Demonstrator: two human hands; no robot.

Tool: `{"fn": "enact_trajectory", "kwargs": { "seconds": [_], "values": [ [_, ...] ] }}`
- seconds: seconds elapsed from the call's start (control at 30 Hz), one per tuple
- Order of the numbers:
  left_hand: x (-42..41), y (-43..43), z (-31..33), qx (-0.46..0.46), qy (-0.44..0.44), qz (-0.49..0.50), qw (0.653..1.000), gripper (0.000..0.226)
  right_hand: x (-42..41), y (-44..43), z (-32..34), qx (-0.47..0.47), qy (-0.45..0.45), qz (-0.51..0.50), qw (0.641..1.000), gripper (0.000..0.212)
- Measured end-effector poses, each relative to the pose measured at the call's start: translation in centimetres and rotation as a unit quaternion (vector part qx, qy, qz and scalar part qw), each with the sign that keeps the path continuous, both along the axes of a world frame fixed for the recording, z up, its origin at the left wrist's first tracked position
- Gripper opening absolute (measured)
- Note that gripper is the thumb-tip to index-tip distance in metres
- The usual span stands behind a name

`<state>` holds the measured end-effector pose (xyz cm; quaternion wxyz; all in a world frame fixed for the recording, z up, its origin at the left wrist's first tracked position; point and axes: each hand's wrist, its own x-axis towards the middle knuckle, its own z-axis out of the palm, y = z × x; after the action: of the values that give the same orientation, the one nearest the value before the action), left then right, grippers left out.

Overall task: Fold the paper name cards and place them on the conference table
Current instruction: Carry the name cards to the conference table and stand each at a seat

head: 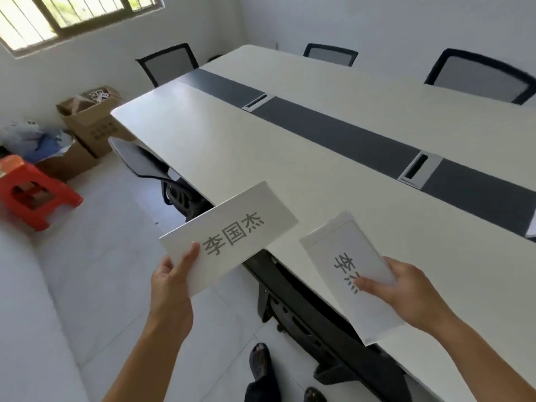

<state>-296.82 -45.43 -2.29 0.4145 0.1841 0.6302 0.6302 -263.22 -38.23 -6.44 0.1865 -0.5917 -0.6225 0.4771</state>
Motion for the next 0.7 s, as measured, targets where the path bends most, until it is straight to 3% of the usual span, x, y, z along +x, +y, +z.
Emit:
{"fn": "enact_trajectory", "kwargs": {
  "seconds": [0.1, 0.27, 0.5, 0.7],
  "values": [
    [-0.9, 6.5, -1.5, -0.019, 0.002, -0.050, 0.999, 0.017, 0.6, 2.4, -1.2, -0.011, -0.065, -0.056, 0.996, 0.032],
    [-1.7, 17.0, -5.0, -0.052, -0.011, -0.145, 0.988, 0.025, -0.2, 7.2, -2.4, -0.030, -0.188, -0.133, 0.973, 0.033],
    [-1.6, 28.2, -9.8, -0.122, -0.020, -0.251, 0.960, 0.031, -1.4, 15.7, -4.7, -0.070, -0.277, -0.185, 0.940, 0.051],
    [-0.3, 32.7, -12.6, -0.176, -0.014, -0.296, 0.939, 0.025, 1.6, 22.9, -7.0, -0.059, -0.326, -0.209, 0.920, 0.051]
  ]
}}
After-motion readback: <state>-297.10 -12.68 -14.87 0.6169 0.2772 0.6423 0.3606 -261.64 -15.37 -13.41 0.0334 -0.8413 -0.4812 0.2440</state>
